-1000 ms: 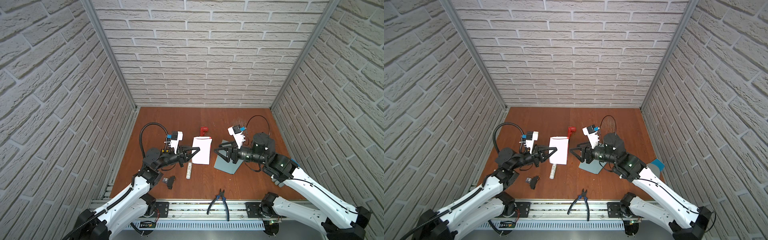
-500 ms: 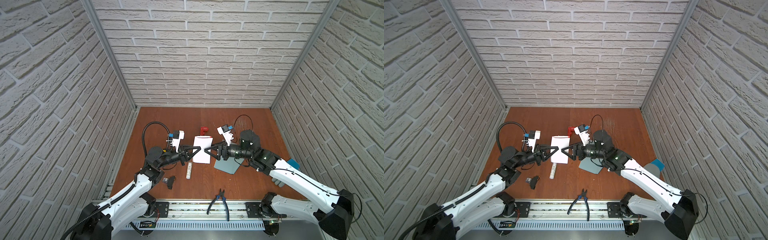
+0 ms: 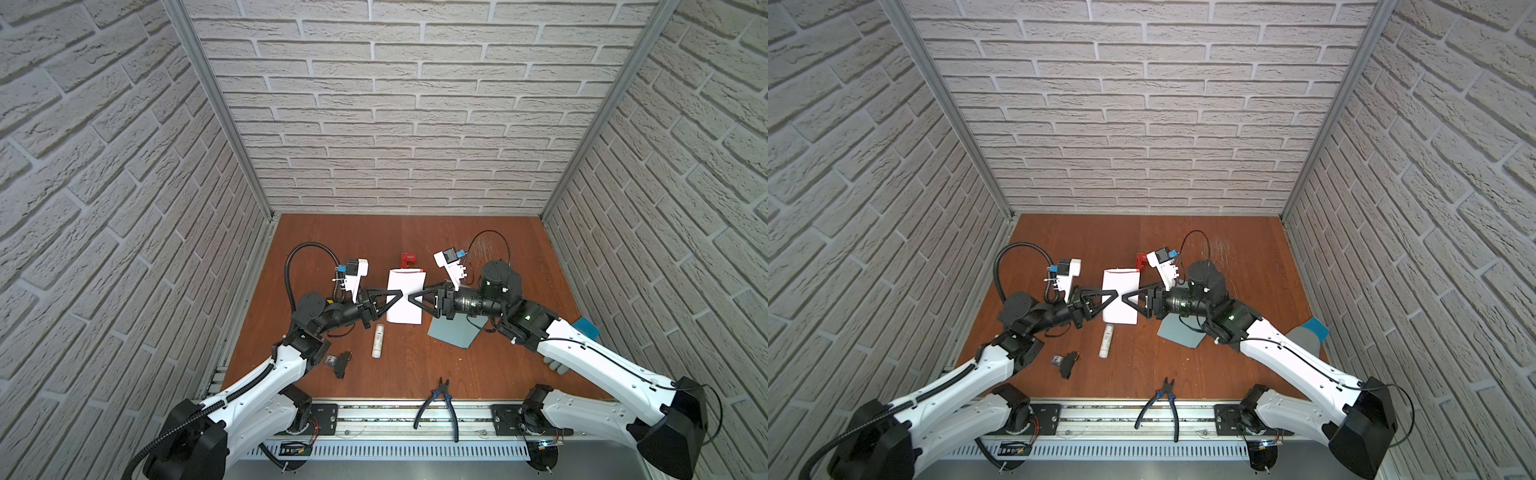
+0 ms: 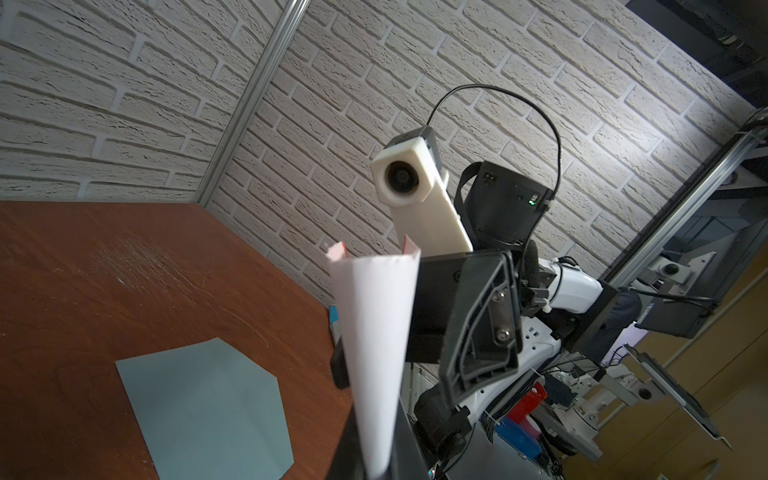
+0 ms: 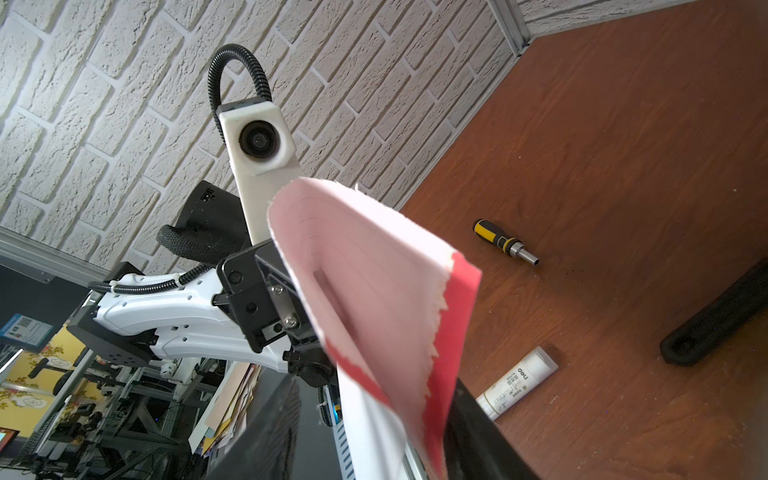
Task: Place the letter into the envelope and seal it
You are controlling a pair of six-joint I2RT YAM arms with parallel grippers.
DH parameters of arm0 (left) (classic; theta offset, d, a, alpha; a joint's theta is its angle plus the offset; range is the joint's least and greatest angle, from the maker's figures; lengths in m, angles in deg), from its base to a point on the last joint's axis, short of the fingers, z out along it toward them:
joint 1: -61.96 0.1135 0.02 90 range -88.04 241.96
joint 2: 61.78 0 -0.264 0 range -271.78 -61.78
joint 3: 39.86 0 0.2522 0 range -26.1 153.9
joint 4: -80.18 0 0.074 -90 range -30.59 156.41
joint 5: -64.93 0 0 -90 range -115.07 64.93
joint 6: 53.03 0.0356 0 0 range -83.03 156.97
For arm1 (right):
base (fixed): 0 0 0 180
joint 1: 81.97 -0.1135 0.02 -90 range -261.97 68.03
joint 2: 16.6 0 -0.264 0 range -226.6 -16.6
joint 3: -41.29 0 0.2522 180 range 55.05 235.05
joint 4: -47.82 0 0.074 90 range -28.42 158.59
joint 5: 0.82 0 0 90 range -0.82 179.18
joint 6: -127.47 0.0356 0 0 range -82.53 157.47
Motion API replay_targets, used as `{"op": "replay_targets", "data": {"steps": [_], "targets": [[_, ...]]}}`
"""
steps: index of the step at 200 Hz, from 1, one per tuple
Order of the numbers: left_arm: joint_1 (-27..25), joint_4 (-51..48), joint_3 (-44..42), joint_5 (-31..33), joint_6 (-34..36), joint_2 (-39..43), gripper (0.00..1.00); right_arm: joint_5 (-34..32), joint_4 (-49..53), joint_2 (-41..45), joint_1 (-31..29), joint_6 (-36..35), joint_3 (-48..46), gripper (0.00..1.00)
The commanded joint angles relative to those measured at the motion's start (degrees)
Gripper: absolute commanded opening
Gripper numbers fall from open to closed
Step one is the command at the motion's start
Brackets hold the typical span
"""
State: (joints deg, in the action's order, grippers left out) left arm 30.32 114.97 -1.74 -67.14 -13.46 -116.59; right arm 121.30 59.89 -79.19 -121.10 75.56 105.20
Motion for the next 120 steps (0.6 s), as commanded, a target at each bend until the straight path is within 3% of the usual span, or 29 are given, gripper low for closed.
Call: {"op": "replay_targets", "data": {"steps": [1,82,96,120], "targets": [[-0.19,6.00,0.96,0.40,-0.52,0.05,0.11,1.20,-4.29,0.66,-0.41,0.37,-0.14,0.49],[-0.45,7.11,0.54,0.28,-0.80,-0.65,0.19,0.79,-4.81,1.48,-0.35,0.68,-0.18,0.09],[-0.36,7.26,0.36,0.18,-1.05,-0.43,0.29,0.54,-4.10,1.81,-0.42,0.16,-0.02,0.06],[0.60,6.67,-0.40,0.18,-1.46,1.93,0.60,-0.31,-0.16,3.17,-0.33,-2.06,1.15,0.06]]}}
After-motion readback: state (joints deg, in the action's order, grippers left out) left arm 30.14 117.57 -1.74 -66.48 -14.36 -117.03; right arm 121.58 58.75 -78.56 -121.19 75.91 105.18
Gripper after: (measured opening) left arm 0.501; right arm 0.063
